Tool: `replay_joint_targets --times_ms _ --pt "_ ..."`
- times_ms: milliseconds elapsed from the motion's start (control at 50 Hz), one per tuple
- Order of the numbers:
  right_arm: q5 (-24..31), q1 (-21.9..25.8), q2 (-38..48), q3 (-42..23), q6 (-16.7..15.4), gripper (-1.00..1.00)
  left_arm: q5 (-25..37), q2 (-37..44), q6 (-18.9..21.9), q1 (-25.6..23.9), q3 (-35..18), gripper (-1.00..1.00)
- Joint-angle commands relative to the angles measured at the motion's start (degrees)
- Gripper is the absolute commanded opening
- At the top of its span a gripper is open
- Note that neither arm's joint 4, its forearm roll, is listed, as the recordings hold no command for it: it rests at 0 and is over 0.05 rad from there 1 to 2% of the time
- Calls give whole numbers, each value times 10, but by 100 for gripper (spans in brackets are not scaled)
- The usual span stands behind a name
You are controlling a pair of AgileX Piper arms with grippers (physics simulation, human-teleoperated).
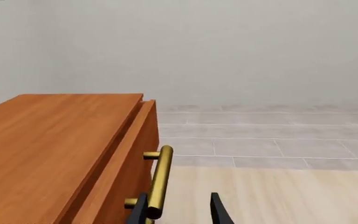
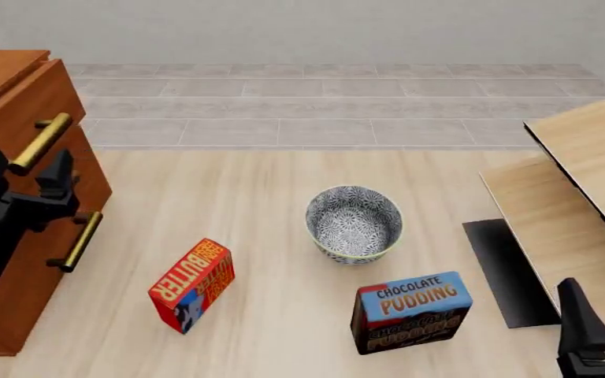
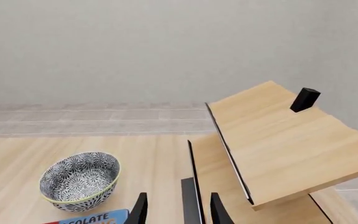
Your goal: Close the top drawer of the cabinet and put the bowl on top of it.
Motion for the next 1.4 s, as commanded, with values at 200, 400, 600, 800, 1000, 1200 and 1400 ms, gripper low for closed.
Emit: replay_joint_targets --times_ms 200,400,600,800,1000,1200,1400 --pt "0 -2 0 -1 3 100 -16 18 12 72 1 100" --pt "-2 0 0 2 2 100 -27 38 -1 144 -13 100" --pt "-1 0 0 1 2 100 -48 72 9 233 -30 100" --pt "2 3 0 -2 0 100 -43 73 1 265 -35 100" --pt "-1 1 0 1 0 100 -33 35 -3 231 -17 100" --pt "-2 2 0 2 0 100 49 -103 -25 142 18 100" --pt "-1 3 0 1 2 100 172 -255 -29 64 28 100"
